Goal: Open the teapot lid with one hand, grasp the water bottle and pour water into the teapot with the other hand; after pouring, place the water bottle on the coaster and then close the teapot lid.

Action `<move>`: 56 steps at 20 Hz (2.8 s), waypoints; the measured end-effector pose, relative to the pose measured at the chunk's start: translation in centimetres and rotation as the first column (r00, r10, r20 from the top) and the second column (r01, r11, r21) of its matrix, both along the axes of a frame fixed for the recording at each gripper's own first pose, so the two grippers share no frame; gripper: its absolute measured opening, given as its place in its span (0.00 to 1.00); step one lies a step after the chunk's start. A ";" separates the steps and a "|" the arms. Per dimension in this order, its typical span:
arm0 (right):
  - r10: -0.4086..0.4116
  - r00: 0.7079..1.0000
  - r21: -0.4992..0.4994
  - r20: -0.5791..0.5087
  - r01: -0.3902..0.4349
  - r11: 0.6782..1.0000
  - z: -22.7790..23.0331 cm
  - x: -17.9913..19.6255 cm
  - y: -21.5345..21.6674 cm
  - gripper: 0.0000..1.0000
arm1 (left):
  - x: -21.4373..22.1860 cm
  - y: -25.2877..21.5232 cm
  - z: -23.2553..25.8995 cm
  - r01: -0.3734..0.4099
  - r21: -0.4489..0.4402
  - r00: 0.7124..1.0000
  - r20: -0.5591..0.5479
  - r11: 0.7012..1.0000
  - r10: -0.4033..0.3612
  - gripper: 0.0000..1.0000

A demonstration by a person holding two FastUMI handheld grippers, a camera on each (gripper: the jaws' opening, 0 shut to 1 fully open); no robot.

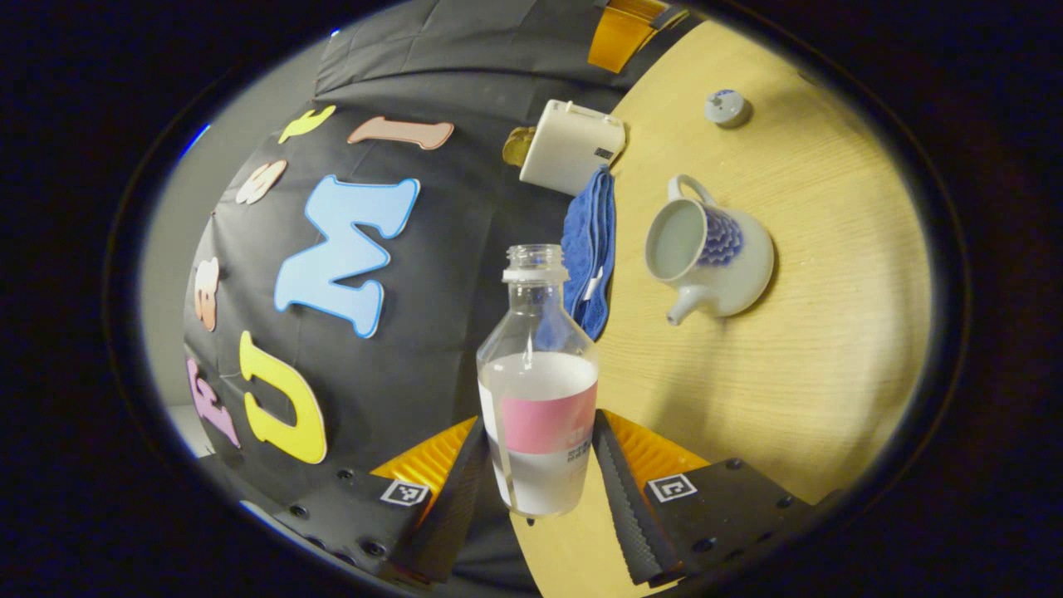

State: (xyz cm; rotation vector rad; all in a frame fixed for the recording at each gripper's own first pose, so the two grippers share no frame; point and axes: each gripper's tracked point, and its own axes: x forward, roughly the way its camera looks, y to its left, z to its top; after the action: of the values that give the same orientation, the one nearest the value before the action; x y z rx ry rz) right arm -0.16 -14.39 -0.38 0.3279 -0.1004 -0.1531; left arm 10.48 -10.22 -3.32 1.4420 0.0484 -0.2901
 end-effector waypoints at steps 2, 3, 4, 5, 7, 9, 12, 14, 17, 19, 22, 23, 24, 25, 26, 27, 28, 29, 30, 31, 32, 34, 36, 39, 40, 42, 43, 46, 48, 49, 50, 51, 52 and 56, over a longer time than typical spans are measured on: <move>-0.007 1.000 -0.013 -0.001 0.006 1.000 0.0 0.0 -0.1 0.13 | 0.1 -0.7 -0.2 0.018 0.023 1.000 -0.001 1.000 -0.018 0.87; -0.009 1.000 -0.016 -0.005 0.009 1.000 -0.1 0.0 -0.2 0.13 | 0.2 -0.9 -0.1 0.026 0.048 1.000 0.001 0.998 -0.026 0.87; -0.008 1.000 -0.012 -0.005 0.008 1.000 -0.1 0.0 -0.1 0.13 | 0.3 -1.3 -0.1 0.034 0.073 0.999 0.007 0.997 -0.034 0.87; -0.012 1.000 -0.009 -0.001 0.012 1.000 0.1 -0.2 -0.3 0.13 | 0.3 -1.4 -0.1 0.040 0.091 0.999 0.008 0.995 -0.041 0.87; -0.023 1.000 -0.005 0.005 0.023 1.000 0.2 -0.3 -0.7 0.13 | 0.3 -1.7 -0.4 0.049 0.127 0.999 -0.001 0.991 -0.050 0.87; -0.023 1.000 0.003 0.005 0.023 1.000 0.2 -0.3 -0.8 0.13 | 0.3 -1.8 -0.6 0.060 0.184 0.998 0.005 0.981 -0.062 0.87; -0.021 1.000 0.014 0.012 0.020 1.000 0.2 -0.4 -0.9 0.13 | 0.4 -2.1 -0.7 0.070 0.237 0.997 0.000 0.969 -0.072 0.86; -0.021 1.000 0.019 0.014 0.021 1.000 0.3 -0.5 -1.0 0.13 | 0.4 -2.3 -0.9 0.075 0.278 0.997 -0.003 0.958 -0.078 0.87; -0.018 1.000 0.028 0.018 0.018 0.999 0.4 -0.6 -1.1 0.13 | 0.3 -2.6 -0.9 0.088 0.343 0.996 0.001 0.935 -0.094 0.87; -0.017 1.000 0.033 0.023 0.017 0.999 0.5 -0.7 -1.1 0.13 | 0.2 -2.9 -0.8 0.094 0.370 0.995 0.001 0.924 -0.102 0.87; -0.016 0.999 0.044 0.028 0.015 0.999 0.5 -0.7 -1.2 0.13 | 0.0 -3.2 -0.6 0.098 0.420 0.993 0.016 0.902 -0.116 0.87; -0.014 1.000 0.048 0.027 0.013 0.999 0.5 -0.7 -1.2 0.13 | 0.0 -3.2 -0.5 0.100 0.435 0.993 0.016 0.895 -0.119 0.87; -0.014 1.000 0.050 0.027 0.012 0.999 0.5 -0.8 -1.2 0.13 | 0.0 -3.3 -0.5 0.103 0.446 0.992 0.016 0.889 -0.123 0.87; -0.017 0.999 0.051 0.029 0.015 0.999 0.5 -0.9 -1.4 0.13 | 0.0 -3.4 -0.4 0.103 0.457 0.992 0.019 0.883 -0.125 0.87; -0.022 0.999 0.053 0.033 0.020 0.998 0.6 -1.0 -1.6 0.13 | 0.1 -3.5 -0.4 0.104 0.469 0.991 0.023 0.877 -0.130 0.87; -0.028 0.999 0.055 0.036 0.026 0.998 0.7 -1.1 -1.8 0.13 | 0.0 -3.5 -0.3 0.103 0.478 0.991 0.027 0.872 -0.132 0.87; -0.032 0.999 0.055 0.034 0.030 0.998 0.5 -1.2 -2.0 0.13 | 0.0 -3.6 -0.2 0.104 0.486 0.990 0.029 0.868 -0.135 0.87; -0.035 0.999 0.054 0.027 0.034 0.998 0.2 -1.2 -2.2 0.13 | 0.0 -3.5 -0.1 0.105 0.493 0.990 0.031 0.864 -0.138 0.87; -0.034 0.999 0.053 0.017 0.033 0.998 -0.1 -1.2 -2.3 0.13 | 0.1 -3.5 -0.2 0.102 0.499 0.990 0.033 0.860 -0.137 0.87; -0.032 0.999 0.047 0.007 0.031 0.998 -0.5 -1.2 -2.4 0.13 | 0.1 -3.5 -0.1 0.101 0.506 0.990 0.034 0.857 -0.137 0.87; -0.035 0.999 0.027 -0.007 0.035 0.999 -1.1 -1.2 -2.5 0.13 | 0.2 -3.4 -0.1 0.101 0.515 0.990 0.033 0.852 -0.137 0.87; -0.043 0.998 -0.010 -0.048 0.042 0.999 -2.8 -1.2 -3.0 0.13 | 0.4 -3.3 0.0 0.098 0.531 0.990 0.033 0.842 -0.136 0.87; -0.029 0.997 -0.006 -0.069 0.029 1.000 -3.5 -1.4 -2.8 0.13 | 0.4 -3.3 0.1 0.097 0.540 0.990 0.032 0.836 -0.135 0.86; -0.035 0.992 -0.016 -0.120 0.033 0.999 -5.1 -1.3 -3.2 0.13 | 0.5 -3.1 -0.2 0.096 0.563 0.991 0.026 0.821 -0.134 0.87; -0.035 0.990 -0.021 -0.134 0.033 0.999 -5.4 -1.2 -3.2 0.13 | 0.6 -3.3 -0.4 0.099 0.569 0.991 0.022 0.817 -0.135 0.87; -0.041 0.986 -0.052 -0.161 0.033 0.998 -5.8 -1.0 -3.1 0.14 | 0.6 -3.5 -0.7 0.107 0.578 0.990 0.012 0.809 -0.140 0.87; -0.049 0.982 -0.077 -0.182 0.035 0.996 -6.1 -0.9 -3.0 0.13 | 0.4 -3.7 -0.6 0.109 0.585 0.990 0.010 0.804 -0.142 0.87; -0.056 0.967 -0.136 -0.248 0.022 0.990 -7.0 -0.7 -2.8 0.16 | 0.5 -3.9 -0.7 0.118 0.601 0.989 0.003 0.790 -0.150 0.87; -0.047 0.959 -0.152 -0.279 0.004 0.988 -7.3 -0.6 -2.4 0.23 | 0.4 -4.1 -0.5 0.120 0.615 0.988 0.003 0.779 -0.155 0.87; -0.052 0.955 -0.162 -0.291 0.005 0.987 -7.4 -0.5 -2.4 0.28 | 0.3 -4.0 -0.4 0.120 0.619 0.988 0.003 0.776 -0.156 0.87; -0.049 0.951 -0.170 -0.307 -0.004 0.985 -7.7 -0.4 -2.3 0.28 | 0.3 -4.0 -0.5 0.119 0.622 0.988 0.004 0.773 -0.156 0.87; -0.046 0.946 -0.177 -0.322 -0.013 0.984 -7.9 -0.3 -2.3 0.28 | 0.4 -3.9 -0.5 0.120 0.628 0.988 0.002 0.769 -0.156 0.87; -0.043 0.941 -0.187 -0.337 -0.022 0.982 -8.1 -0.2 -2.3 0.28 | 0.5 -4.0 -0.6 0.121 0.634 0.988 -0.002 0.764 -0.155 0.87; -0.046 0.918 -0.214 -0.394 -0.043 0.976 -8.8 0.4 -2.3 0.28 | 0.4 -4.2 -0.8 0.128 0.654 0.987 -0.008 0.745 -0.163 0.87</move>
State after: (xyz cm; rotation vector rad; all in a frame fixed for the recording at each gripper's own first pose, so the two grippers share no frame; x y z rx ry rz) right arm 0.24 -16.71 -9.16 0.0705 0.2851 -0.2058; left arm 10.84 -14.46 -4.14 2.1658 -0.0070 -0.3884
